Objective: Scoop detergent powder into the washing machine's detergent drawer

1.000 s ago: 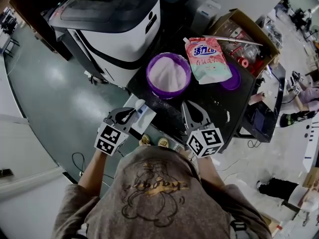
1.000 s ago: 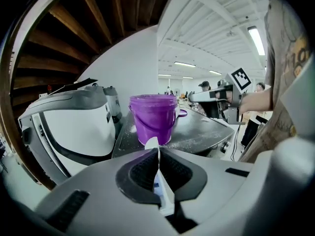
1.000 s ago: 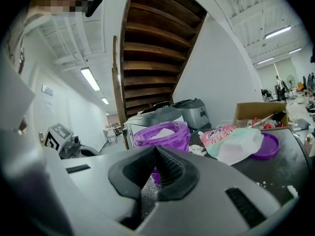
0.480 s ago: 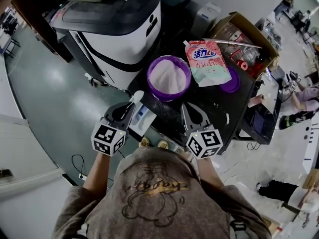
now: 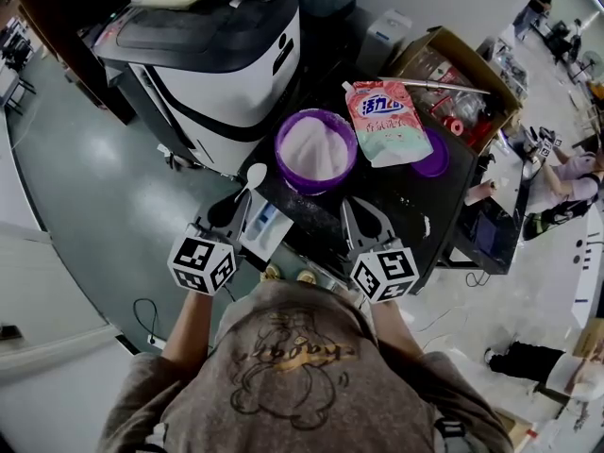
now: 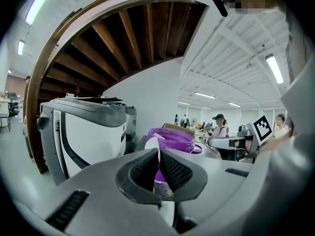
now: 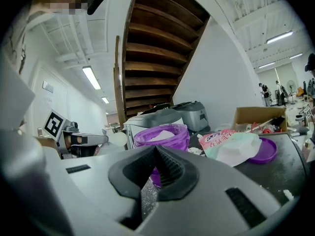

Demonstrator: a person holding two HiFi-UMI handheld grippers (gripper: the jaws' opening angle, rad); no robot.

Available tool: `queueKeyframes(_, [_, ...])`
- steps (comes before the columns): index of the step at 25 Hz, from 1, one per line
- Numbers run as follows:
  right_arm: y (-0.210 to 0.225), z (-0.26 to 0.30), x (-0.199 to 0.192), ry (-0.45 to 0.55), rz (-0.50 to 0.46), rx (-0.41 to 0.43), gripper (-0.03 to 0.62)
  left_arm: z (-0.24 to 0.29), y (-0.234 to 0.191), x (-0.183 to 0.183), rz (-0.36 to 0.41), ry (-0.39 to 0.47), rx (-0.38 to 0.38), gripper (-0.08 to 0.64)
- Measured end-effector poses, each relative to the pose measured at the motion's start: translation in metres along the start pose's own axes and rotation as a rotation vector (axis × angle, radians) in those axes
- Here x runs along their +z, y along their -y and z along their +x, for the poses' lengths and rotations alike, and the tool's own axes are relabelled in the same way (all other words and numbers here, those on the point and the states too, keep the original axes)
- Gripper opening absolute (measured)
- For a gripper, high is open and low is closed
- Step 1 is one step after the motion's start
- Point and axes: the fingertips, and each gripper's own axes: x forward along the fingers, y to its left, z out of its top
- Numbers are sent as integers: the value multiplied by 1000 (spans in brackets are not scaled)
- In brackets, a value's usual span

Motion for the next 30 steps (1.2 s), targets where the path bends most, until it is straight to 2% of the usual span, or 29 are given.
queueKeyframes(8, [2,-4,-4,3,-12,-19,3,1,-2,1,-26,26,28,25])
queueKeyframes(22, [2,-10,0,12,-32,-44,0,-5,0,11,-25,45,25,25])
queueKeyframes(30, [-3,-8,0,11,-28,-29,0,-8,1,10,-33,46,23,25])
